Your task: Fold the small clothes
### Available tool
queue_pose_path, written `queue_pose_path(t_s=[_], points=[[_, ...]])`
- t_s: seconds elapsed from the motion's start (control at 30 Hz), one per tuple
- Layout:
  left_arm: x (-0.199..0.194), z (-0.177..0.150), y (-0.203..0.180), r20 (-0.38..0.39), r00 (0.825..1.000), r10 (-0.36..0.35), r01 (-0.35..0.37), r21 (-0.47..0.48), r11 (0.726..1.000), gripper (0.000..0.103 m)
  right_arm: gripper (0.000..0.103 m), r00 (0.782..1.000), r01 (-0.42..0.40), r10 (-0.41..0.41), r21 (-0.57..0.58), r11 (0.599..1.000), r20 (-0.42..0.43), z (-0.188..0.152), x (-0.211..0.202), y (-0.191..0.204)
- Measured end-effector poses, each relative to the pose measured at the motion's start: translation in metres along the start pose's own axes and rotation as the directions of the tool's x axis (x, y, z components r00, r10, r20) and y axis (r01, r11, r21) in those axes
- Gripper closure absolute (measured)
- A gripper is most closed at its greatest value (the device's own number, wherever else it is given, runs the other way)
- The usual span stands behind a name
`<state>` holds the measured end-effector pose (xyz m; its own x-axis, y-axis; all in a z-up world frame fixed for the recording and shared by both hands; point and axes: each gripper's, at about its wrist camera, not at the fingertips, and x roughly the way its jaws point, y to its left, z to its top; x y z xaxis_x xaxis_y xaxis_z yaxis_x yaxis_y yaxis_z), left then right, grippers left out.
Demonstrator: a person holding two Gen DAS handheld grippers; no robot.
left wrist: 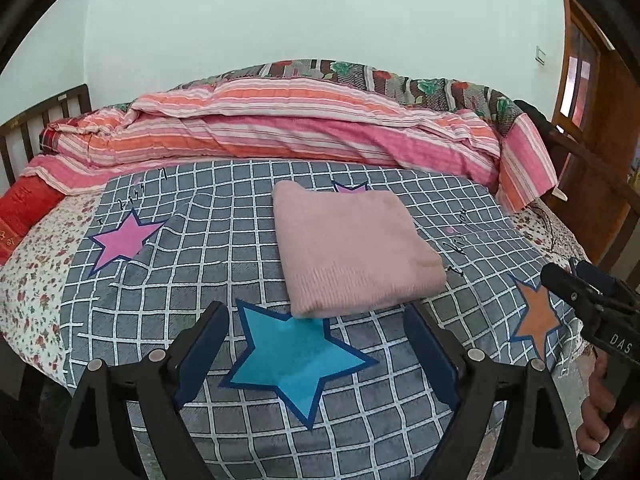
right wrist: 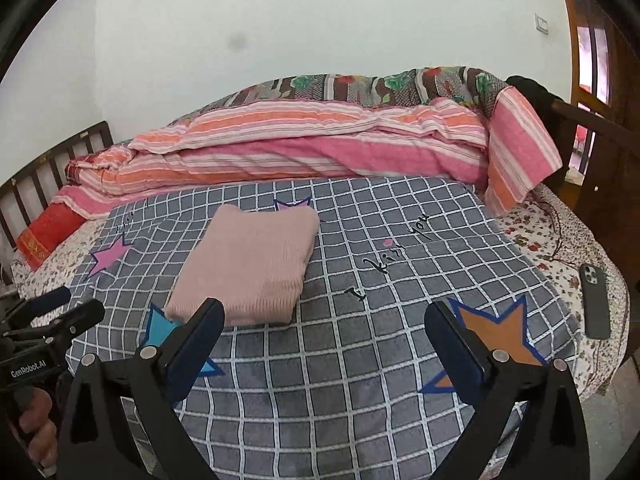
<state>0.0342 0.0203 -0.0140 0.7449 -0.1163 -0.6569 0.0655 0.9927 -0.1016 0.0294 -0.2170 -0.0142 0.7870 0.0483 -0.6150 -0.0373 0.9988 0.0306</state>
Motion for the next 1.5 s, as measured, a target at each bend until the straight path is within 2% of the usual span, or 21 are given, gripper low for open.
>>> queue_pose_path(t_s=[0.43,1.5], points=[[-0.010,-0.001,0.000,0.025,1.000,0.010,-0.010,-0.003,1.000,0.014,0.004,1.000,0.012,-0.012,-0.026,1.000,-0.014,-0.011,-0.005,0.007],[-0.016,0.005,0.003,0.037,0.999,0.035,-0.034,-0.017,0.999,0.014,0.004,1.000,0.008,-0.009,-0.026,1.000,-0.011,-0.008,-0.007,0.011]])
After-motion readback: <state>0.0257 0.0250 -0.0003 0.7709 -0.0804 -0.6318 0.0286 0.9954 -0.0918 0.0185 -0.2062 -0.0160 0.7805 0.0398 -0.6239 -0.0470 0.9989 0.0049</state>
